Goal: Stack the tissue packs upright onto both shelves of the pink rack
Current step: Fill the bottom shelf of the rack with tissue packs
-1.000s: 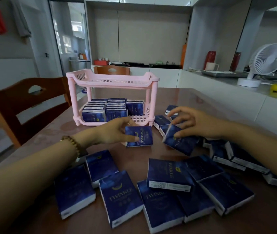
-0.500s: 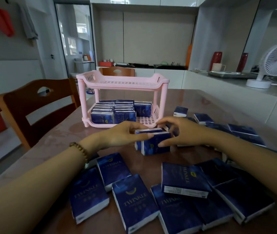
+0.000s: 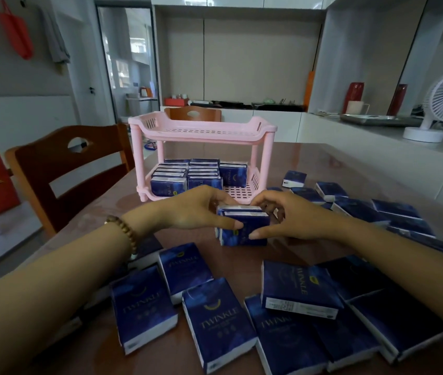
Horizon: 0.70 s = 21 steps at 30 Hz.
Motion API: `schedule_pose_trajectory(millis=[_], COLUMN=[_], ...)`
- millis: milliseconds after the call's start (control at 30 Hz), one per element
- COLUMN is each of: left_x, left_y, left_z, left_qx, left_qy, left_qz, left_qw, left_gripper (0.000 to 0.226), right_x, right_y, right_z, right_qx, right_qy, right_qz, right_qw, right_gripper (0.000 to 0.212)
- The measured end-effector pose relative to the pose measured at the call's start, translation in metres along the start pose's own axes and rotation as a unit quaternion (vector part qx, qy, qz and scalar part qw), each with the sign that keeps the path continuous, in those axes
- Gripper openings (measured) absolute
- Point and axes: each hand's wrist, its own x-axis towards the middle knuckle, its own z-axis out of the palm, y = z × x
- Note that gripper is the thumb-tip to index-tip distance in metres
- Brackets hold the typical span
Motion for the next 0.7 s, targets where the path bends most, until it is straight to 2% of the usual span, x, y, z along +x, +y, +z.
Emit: schedule_pose_trajectory(millis=[100, 167, 267, 367, 500, 700], left_x=[-0.004, -0.007, -0.001, 0.013, 0.034, 0.068], left_y=[0.007, 0.009, 0.002, -0.004, -0.01, -0.016], left_z=[-0.022, -0.039, -0.055, -0.056, -0.051, -0.046], left_qx=[-0.013, -0.014, 0.0, 0.001, 0.016, -0.012], left_qy=[0.022, 0.042, 0.085, 0.128, 0.147, 0.155], left_qz=[0.017, 0.01, -0.006, -0.006, 0.007, 0.0], left_qw=[1.0, 0.999, 0.996, 0.992, 0.989, 0.988], left_gripper=[0.022, 0.027, 0.028, 0.025, 0.027, 0.032], right_x=[-0.004, -0.006, -0.005, 0.0, 0.007, 0.008], right_y=[-0.002, 0.0, 0.007, 0.017, 0.028, 0.04], right_z=[-0.008, -0.014, -0.019, -0.017, -0.009, 0.006], right_qx=[-0.063, -0.103, -0.157, -0.192, -0.183, -0.192], right_qy=[0.043, 0.09, 0.117, 0.089, 0.022, 0.013], right_qz=[-0.04, -0.062, -0.041, 0.012, 0.069, 0.061], right_qw=[0.996, 0.989, 0.98, 0.977, 0.981, 0.979], right_gripper=[0.06, 0.064, 0.07, 0.077, 0.081, 0.088])
